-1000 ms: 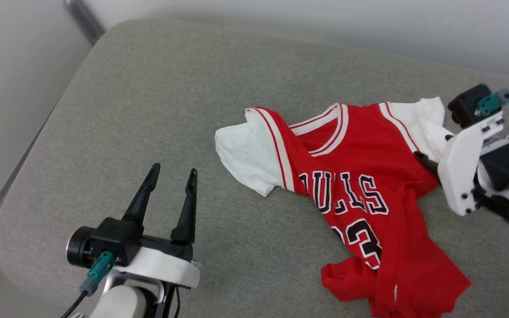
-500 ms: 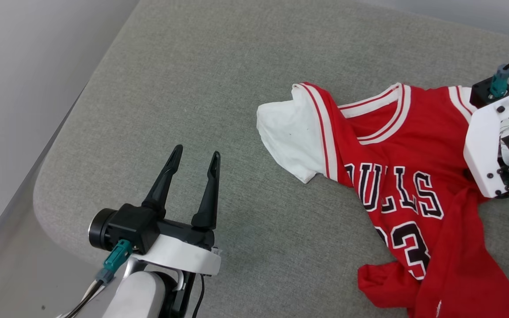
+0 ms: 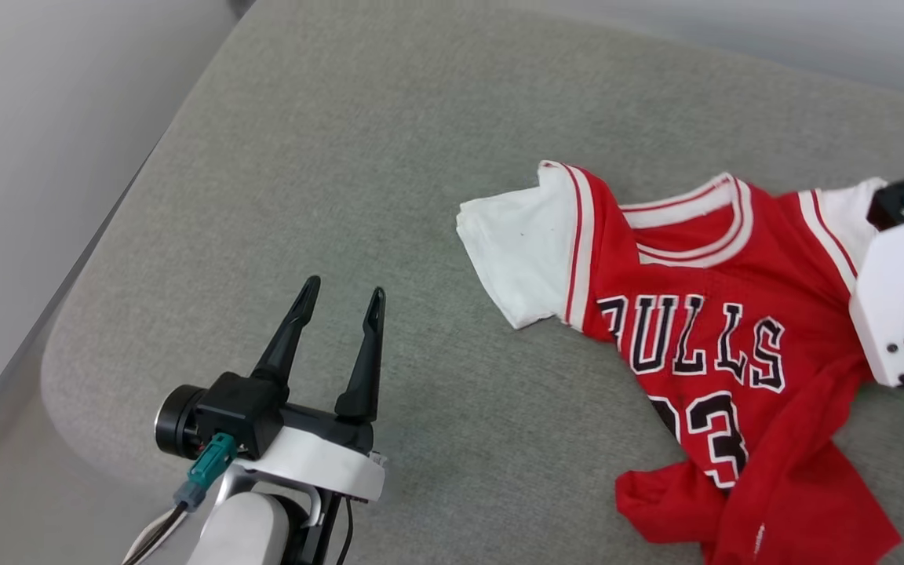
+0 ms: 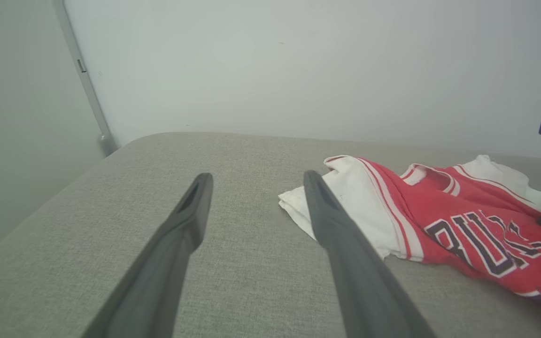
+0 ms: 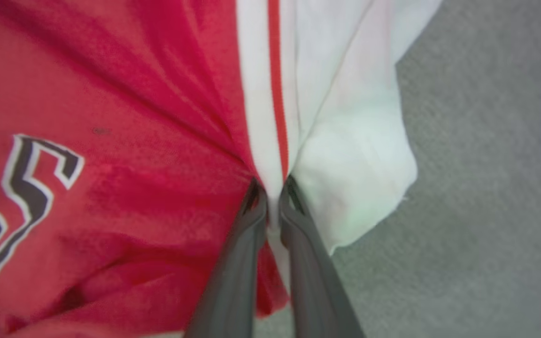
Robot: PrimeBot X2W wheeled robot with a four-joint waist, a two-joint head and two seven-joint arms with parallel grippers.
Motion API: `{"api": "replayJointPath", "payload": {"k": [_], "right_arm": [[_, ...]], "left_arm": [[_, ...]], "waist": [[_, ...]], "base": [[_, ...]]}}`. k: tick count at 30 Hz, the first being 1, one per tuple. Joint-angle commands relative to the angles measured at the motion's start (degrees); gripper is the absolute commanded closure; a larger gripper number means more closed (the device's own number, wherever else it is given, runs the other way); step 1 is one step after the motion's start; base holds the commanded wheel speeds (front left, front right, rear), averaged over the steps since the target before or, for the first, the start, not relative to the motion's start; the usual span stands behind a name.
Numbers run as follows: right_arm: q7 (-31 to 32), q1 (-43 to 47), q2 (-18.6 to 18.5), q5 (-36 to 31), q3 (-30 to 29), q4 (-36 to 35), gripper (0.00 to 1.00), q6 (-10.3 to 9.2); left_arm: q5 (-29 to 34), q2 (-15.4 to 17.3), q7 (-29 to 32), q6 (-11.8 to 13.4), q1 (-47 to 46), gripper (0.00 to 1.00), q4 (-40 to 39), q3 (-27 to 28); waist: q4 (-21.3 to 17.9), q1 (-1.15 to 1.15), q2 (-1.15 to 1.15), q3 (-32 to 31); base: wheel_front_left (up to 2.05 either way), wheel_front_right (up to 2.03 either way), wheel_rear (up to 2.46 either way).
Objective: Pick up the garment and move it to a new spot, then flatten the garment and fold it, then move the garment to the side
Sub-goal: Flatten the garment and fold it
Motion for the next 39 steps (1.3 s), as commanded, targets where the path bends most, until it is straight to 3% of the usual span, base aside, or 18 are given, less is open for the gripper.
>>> {"api": "replayJointPath", "payload": {"k": [1, 12, 19, 20, 21, 30, 35, 39], "right_arm": [[0.68, 5.01, -1.59, 0.13, -0.09, 2.84, 1.00, -0.11], [-5.39, 13.79, -1.09, -0.58, -9.00, 0.00, 1.00, -0.10], [-9.11, 22.42, 1.82, -1.50, -14.79, -4.06, 1.00, -0.09], [-10.24, 23.20, 2.34, -2.03, -15.38, -4.55, 0.87, -0.09], [-11.08, 23.77, 2.97, -2.47, -16.19, -4.65, 0.00, -0.10], [-25.69, 23.26, 7.77, 1.04, -18.21, -13.67, 0.00, -0.08], [-38.88, 26.62, 10.67, 0.07, -20.84, -21.75, 0.00, -0.08], [-47.76, 29.99, 18.33, 2.95, -25.98, -25.73, 0.00, -0.08]], "left_arm": [[0.35, 0.14, -0.15, -0.33, 0.48, 0.00, 0.26, 0.17], [1.26, 1.28, -0.15, -0.65, 3.61, 0.00, 1.56, 0.53], [0.97, 2.11, -0.10, -0.30, 4.75, 0.00, 1.88, 0.75], [0.87, 2.19, -0.06, -0.18, 4.75, 0.00, 1.84, 0.82], [0.74, 2.26, -0.01, -0.11, 4.71, 0.00, 1.82, 0.87], [-0.67, 2.98, 0.02, 0.60, 3.49, 0.00, 0.43, 3.07], [-1.09, 4.10, -0.04, 0.39, 3.54, 0.00, 0.24, 4.05], [-1.95, 4.82, 0.53, 0.16, 4.27, 0.00, 0.15, 4.59]], "waist": [[-2.04, 0.00, 0.00, -2.21], [-9.53, 0.00, 0.00, -9.06], [-13.32, 0.00, 0.00, -10.69], [-13.87, 0.00, 0.00, -10.72], [-14.39, 0.00, 0.00, -10.81], [-18.81, 0.00, 0.00, -12.72], [-21.01, 0.00, 0.00, -13.29], [-22.93, 0.00, 0.00, -13.51]], "base": [[0.00, 0.00, 0.00], [0.00, 0.00, 0.00], [0.00, 0.00, 0.00], [0.00, 0.00, 0.00], [0.00, 0.00, 0.00], [0.00, 0.00, 0.00], [0.00, 0.00, 0.00], [0.00, 0.00, 0.00]]}}
